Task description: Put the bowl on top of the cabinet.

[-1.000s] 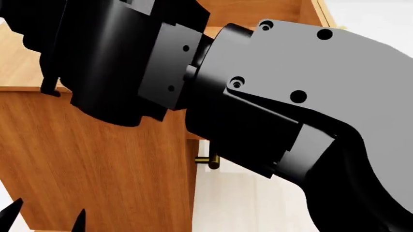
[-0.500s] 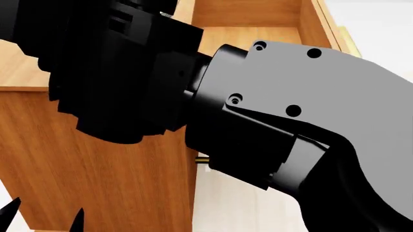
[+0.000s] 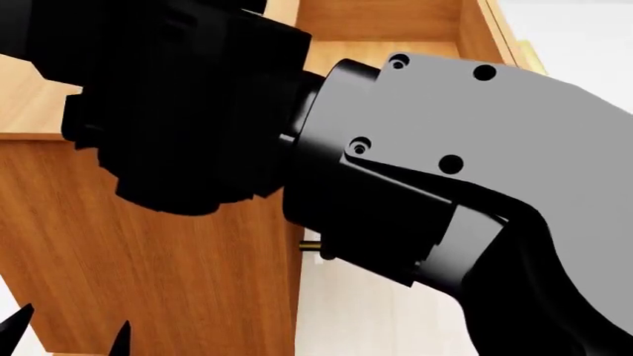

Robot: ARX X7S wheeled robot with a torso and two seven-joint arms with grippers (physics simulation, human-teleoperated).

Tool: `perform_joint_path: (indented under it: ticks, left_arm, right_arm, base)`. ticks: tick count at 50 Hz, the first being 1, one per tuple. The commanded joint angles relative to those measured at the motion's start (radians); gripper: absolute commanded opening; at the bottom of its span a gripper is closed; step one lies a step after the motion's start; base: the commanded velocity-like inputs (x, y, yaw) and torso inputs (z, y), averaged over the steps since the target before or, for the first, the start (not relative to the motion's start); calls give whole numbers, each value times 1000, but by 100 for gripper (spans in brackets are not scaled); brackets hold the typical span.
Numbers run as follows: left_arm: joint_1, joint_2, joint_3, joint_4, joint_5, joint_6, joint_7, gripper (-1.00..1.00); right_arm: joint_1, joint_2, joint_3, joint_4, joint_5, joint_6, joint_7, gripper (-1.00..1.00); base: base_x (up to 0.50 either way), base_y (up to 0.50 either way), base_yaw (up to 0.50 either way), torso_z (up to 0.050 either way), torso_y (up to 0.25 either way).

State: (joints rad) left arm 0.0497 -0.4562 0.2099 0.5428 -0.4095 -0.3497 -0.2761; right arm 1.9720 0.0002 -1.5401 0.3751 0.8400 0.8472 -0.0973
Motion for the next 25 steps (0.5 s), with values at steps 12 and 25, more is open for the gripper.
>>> perform_joint_path:
  ticks: [12, 25]
  left_arm:
    - [3, -4, 9, 0, 5, 7, -3, 100]
    - [-1, -5, 7, -7, 5, 9, -8, 100]
  right_arm:
    - [35, 0, -5, -8, 0, 7, -28, 100]
    - [179, 0, -4, -122, 95, 105, 24, 100]
  base:
    - [0, 0, 0, 0, 0]
    - [0, 0, 0, 0, 0]
